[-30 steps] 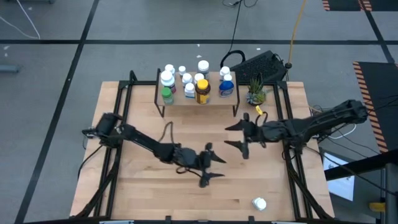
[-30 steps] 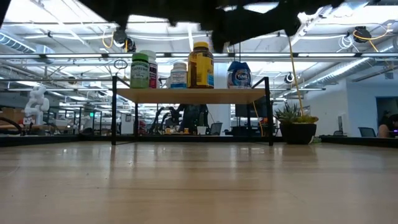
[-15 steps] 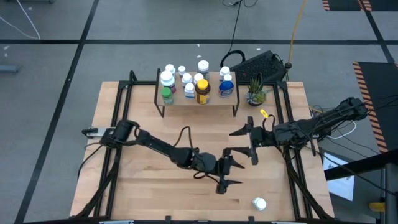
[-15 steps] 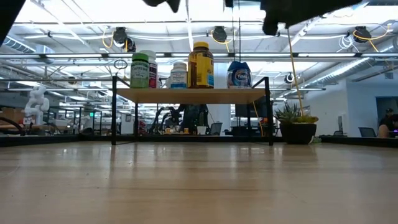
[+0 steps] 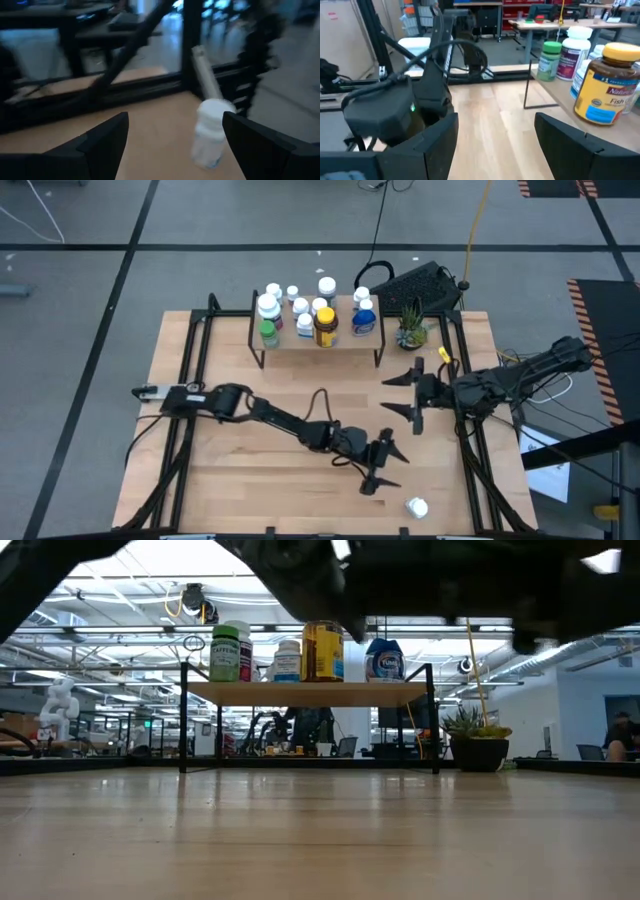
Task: Pick and place medicine bottles onto shelf by color
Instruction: Put the white pill bottle on the shelf
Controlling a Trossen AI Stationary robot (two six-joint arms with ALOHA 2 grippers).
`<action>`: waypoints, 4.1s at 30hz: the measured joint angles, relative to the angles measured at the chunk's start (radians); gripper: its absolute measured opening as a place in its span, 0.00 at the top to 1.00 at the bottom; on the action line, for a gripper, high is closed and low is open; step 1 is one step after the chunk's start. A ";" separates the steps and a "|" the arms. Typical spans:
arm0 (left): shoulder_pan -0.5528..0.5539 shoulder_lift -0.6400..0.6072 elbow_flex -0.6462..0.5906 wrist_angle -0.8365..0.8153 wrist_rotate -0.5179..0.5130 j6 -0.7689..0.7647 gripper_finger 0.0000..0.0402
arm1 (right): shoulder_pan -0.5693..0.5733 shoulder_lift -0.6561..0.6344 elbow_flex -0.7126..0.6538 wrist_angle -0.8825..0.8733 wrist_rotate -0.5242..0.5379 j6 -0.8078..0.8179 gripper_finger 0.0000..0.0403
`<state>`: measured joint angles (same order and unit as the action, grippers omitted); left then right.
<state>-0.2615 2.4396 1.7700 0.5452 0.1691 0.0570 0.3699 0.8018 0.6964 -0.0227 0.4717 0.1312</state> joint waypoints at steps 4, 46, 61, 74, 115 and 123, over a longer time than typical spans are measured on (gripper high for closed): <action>-0.004 0.090 0.105 -0.044 0.105 -0.050 0.19 | 0.024 -0.022 -0.025 -0.008 -0.003 0.042 0.36; -0.049 0.011 0.138 -0.355 -0.172 -0.070 0.19 | 0.529 0.510 0.484 -0.720 0.068 0.878 0.47; -0.121 0.011 0.138 -0.345 -0.191 -0.145 0.19 | 0.708 0.883 0.803 -1.267 -0.338 1.499 0.47; -0.153 0.011 0.138 -0.366 -0.250 -0.114 0.19 | 0.701 0.888 0.734 -1.071 -0.289 1.457 0.25; -0.139 0.011 0.138 -0.423 -0.257 -0.118 0.19 | 0.665 0.888 0.507 -0.789 -0.411 1.162 0.22; -0.157 0.027 0.138 -0.338 -0.449 -0.050 0.19 | 0.707 0.888 0.507 -0.911 -0.395 1.078 0.22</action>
<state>-0.4180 2.4666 1.9079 0.2069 -0.2798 0.0072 1.0767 1.6894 1.2034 -0.9332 0.0768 1.2089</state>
